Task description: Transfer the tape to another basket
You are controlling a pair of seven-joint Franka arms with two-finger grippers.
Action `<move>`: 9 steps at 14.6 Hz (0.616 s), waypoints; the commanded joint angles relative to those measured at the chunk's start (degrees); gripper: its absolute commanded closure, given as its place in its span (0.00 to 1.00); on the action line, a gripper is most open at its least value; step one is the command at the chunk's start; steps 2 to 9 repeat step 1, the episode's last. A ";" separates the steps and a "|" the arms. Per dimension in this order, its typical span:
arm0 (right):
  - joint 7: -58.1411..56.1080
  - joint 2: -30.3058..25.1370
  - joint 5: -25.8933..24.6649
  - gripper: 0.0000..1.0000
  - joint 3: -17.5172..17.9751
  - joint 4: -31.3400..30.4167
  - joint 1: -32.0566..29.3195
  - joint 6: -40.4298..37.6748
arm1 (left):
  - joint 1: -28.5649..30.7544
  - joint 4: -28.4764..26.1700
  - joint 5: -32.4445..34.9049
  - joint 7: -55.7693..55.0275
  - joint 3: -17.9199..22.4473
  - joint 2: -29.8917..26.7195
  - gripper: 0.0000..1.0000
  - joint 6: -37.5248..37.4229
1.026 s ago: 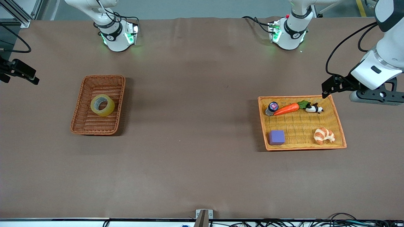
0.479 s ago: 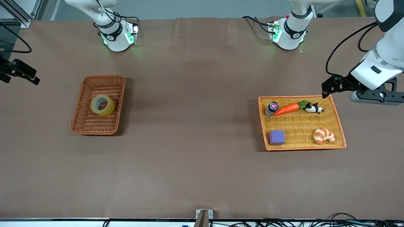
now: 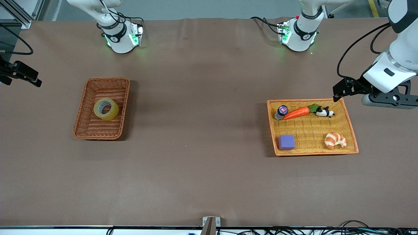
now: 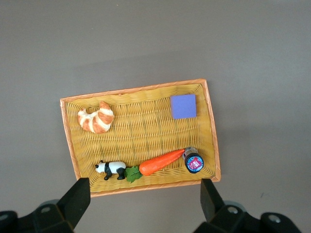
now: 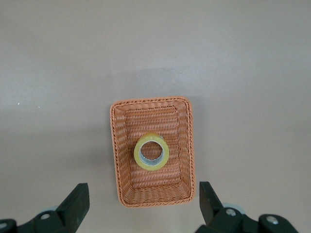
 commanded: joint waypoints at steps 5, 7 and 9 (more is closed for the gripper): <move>0.00 0.55 1.18 0.00 -0.58 1.15 0.36 -0.85 | 0.27 1.79 1.41 -0.34 -0.38 2.07 0.00 0.04; 0.00 0.55 1.18 0.00 -0.58 1.15 0.36 -0.85 | 0.27 1.79 1.41 -0.34 -0.38 2.07 0.00 0.04; 0.00 0.55 1.18 0.00 -0.58 1.15 0.36 -0.85 | 0.27 1.79 1.41 -0.34 -0.38 2.07 0.00 0.04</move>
